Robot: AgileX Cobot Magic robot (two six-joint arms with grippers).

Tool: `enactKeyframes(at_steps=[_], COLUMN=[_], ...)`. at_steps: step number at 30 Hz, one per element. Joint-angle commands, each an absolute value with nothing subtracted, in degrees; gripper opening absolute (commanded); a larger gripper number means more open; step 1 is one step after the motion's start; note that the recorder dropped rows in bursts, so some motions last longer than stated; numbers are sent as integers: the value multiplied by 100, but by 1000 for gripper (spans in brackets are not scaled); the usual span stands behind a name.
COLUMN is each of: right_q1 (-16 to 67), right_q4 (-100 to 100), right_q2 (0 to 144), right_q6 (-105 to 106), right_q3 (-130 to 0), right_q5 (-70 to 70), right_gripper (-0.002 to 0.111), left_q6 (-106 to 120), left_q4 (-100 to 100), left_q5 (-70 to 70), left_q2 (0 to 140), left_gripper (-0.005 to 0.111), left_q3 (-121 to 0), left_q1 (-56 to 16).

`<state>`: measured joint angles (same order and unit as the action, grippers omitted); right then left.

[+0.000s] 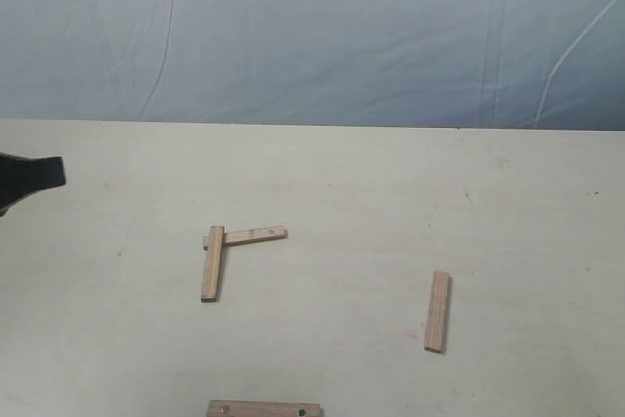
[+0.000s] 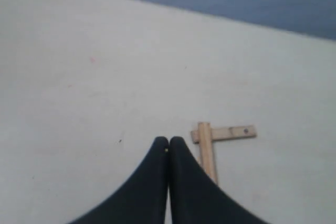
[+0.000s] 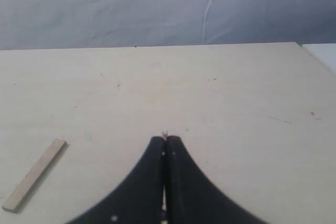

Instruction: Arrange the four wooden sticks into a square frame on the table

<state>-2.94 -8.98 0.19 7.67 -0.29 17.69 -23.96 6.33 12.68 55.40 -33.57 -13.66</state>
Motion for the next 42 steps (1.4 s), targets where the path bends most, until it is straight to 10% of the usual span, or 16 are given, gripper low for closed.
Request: enactKeyframes(at_steps=[1, 14, 31, 42], right_q1=[-342, -342, -331, 527], right_q4=[-945, -3661, -1535, -821], right_q2=[0, 0, 2020, 6457], right_q6=[776, -423, -1113, 73], right_q3=[0, 0, -2501, -5457], right_q5=[994, -886, -939, 3707], right_gripper=[-1, -1, -1, -1], left_q6=[-2435, -2509, -2540, -2529], left_q4=[560, 609, 981, 1017], left_q5=[180, -2043, -514, -503], left_q2=[4075, 1617, 1562, 1562], left_gripper=[0, 0, 0, 0], left_q3=[-2221, 0, 0, 0], left_q1=[-1387, -1387, -1387, -1387])
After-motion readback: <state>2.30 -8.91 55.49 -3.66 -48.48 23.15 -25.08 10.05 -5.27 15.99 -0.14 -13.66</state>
